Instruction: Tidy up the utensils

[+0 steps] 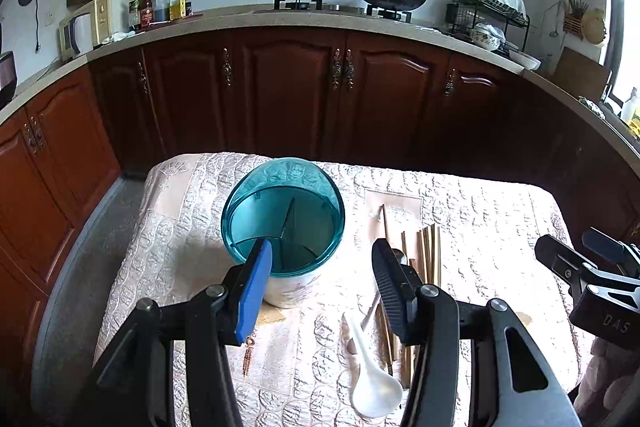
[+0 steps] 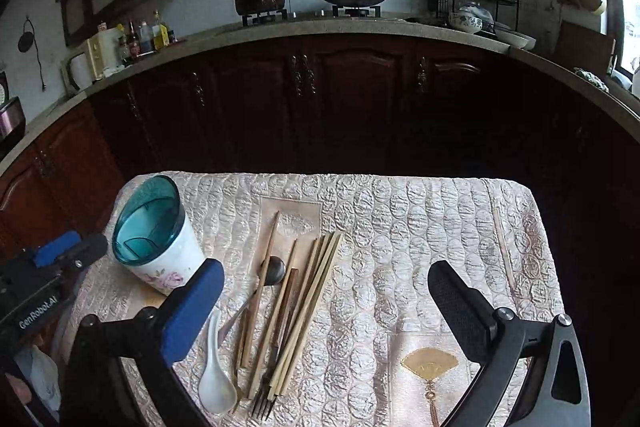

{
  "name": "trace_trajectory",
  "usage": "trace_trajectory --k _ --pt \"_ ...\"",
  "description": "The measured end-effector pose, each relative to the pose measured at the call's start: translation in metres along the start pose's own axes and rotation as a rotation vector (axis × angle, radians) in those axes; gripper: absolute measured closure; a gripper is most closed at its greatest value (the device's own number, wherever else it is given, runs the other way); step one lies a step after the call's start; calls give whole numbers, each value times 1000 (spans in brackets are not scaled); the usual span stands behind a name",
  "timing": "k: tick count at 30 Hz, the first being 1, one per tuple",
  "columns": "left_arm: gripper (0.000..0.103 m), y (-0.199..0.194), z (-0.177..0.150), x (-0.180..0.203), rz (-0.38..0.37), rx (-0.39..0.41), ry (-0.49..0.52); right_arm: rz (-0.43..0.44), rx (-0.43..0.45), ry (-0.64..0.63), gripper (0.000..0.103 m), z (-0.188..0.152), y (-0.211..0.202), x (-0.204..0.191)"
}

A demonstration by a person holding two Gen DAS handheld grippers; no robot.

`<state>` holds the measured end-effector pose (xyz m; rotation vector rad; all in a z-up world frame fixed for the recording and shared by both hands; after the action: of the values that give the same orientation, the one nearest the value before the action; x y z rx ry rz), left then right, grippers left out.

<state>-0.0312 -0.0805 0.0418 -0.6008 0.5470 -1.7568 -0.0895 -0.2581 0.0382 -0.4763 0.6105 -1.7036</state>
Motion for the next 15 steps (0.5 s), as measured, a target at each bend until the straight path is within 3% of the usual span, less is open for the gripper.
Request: trace_trajectory --k 15 --pt "50 -10 3 3 -8 25 7 -3 -13 6 0 2 -17 -13"
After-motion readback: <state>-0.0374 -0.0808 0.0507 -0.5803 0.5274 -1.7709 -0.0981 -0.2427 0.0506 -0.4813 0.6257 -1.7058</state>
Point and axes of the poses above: each gripper's, at about its wrist camera, not at the fingertips, and y roughly the way its jaws point, x to its right, z to its top, the point moved 1 cm from there along y, roughly the way its jaws point, and after that the axes turned 4 degrees about -z, right-handed, at the moved point
